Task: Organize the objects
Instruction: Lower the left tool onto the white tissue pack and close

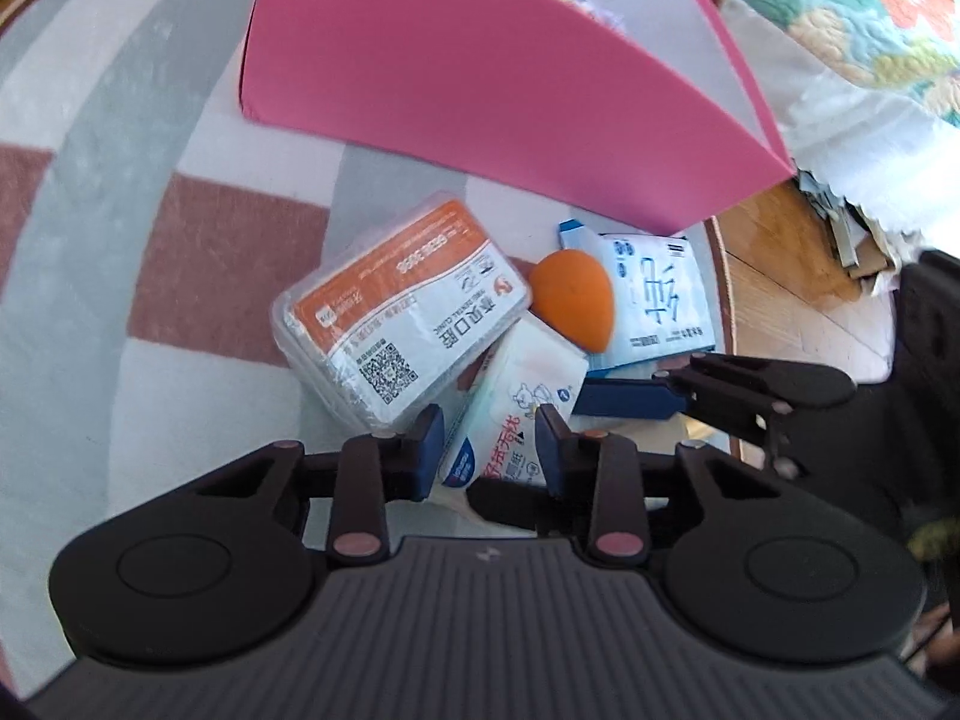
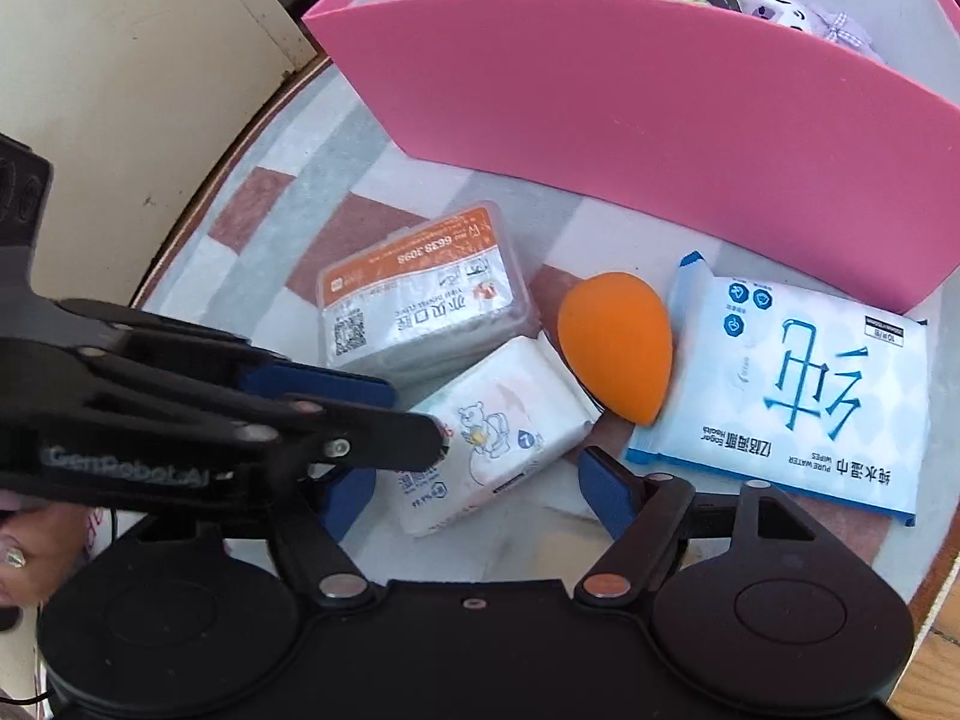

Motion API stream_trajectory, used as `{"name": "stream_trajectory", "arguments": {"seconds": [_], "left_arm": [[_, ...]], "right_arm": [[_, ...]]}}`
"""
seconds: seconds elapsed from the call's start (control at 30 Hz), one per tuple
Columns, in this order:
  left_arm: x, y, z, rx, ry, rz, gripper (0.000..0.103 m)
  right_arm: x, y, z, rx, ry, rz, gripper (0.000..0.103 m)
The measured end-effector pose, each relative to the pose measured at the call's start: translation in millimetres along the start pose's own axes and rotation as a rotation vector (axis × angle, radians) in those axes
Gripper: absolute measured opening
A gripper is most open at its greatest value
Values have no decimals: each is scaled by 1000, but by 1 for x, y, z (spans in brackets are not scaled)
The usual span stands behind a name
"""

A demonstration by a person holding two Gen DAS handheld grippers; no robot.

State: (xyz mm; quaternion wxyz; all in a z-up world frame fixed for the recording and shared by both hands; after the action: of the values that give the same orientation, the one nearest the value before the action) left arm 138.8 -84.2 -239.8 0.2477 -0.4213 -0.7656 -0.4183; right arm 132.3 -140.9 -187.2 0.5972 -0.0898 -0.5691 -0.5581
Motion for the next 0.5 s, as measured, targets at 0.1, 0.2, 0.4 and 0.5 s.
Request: {"name": "stream_trajectory", "arguments": {"seconds": [0.1,0.2,0.4,0.5], "left_arm": [[-2,-4,-1,-1,-2,-6,31],[1,-10,1,80,-35,27,31],[6,-9,16,122,3,-20,31],[4,-3,15,69,28,-70,31]], "right_arm": [[0,-2,9,32,35,-21,77],[-1,-3,17,97,28,-35,77],[-3,-5,25,124,43,-43,78],[-4,-7,28,147,26,-44,79]]}}
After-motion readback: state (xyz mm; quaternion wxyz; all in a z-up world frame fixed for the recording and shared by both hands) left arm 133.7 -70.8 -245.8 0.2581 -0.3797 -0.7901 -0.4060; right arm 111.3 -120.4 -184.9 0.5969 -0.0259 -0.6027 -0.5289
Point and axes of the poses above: each gripper's, at about its wrist camera, not at the fingertips, and x roughly against the way its jaws point, z to its left, y to its top, the point moved 10 cm from there along -x, roughly the way its jaws point, and after that the axes turned 13 degrees about -z, right-handed, at the moved point
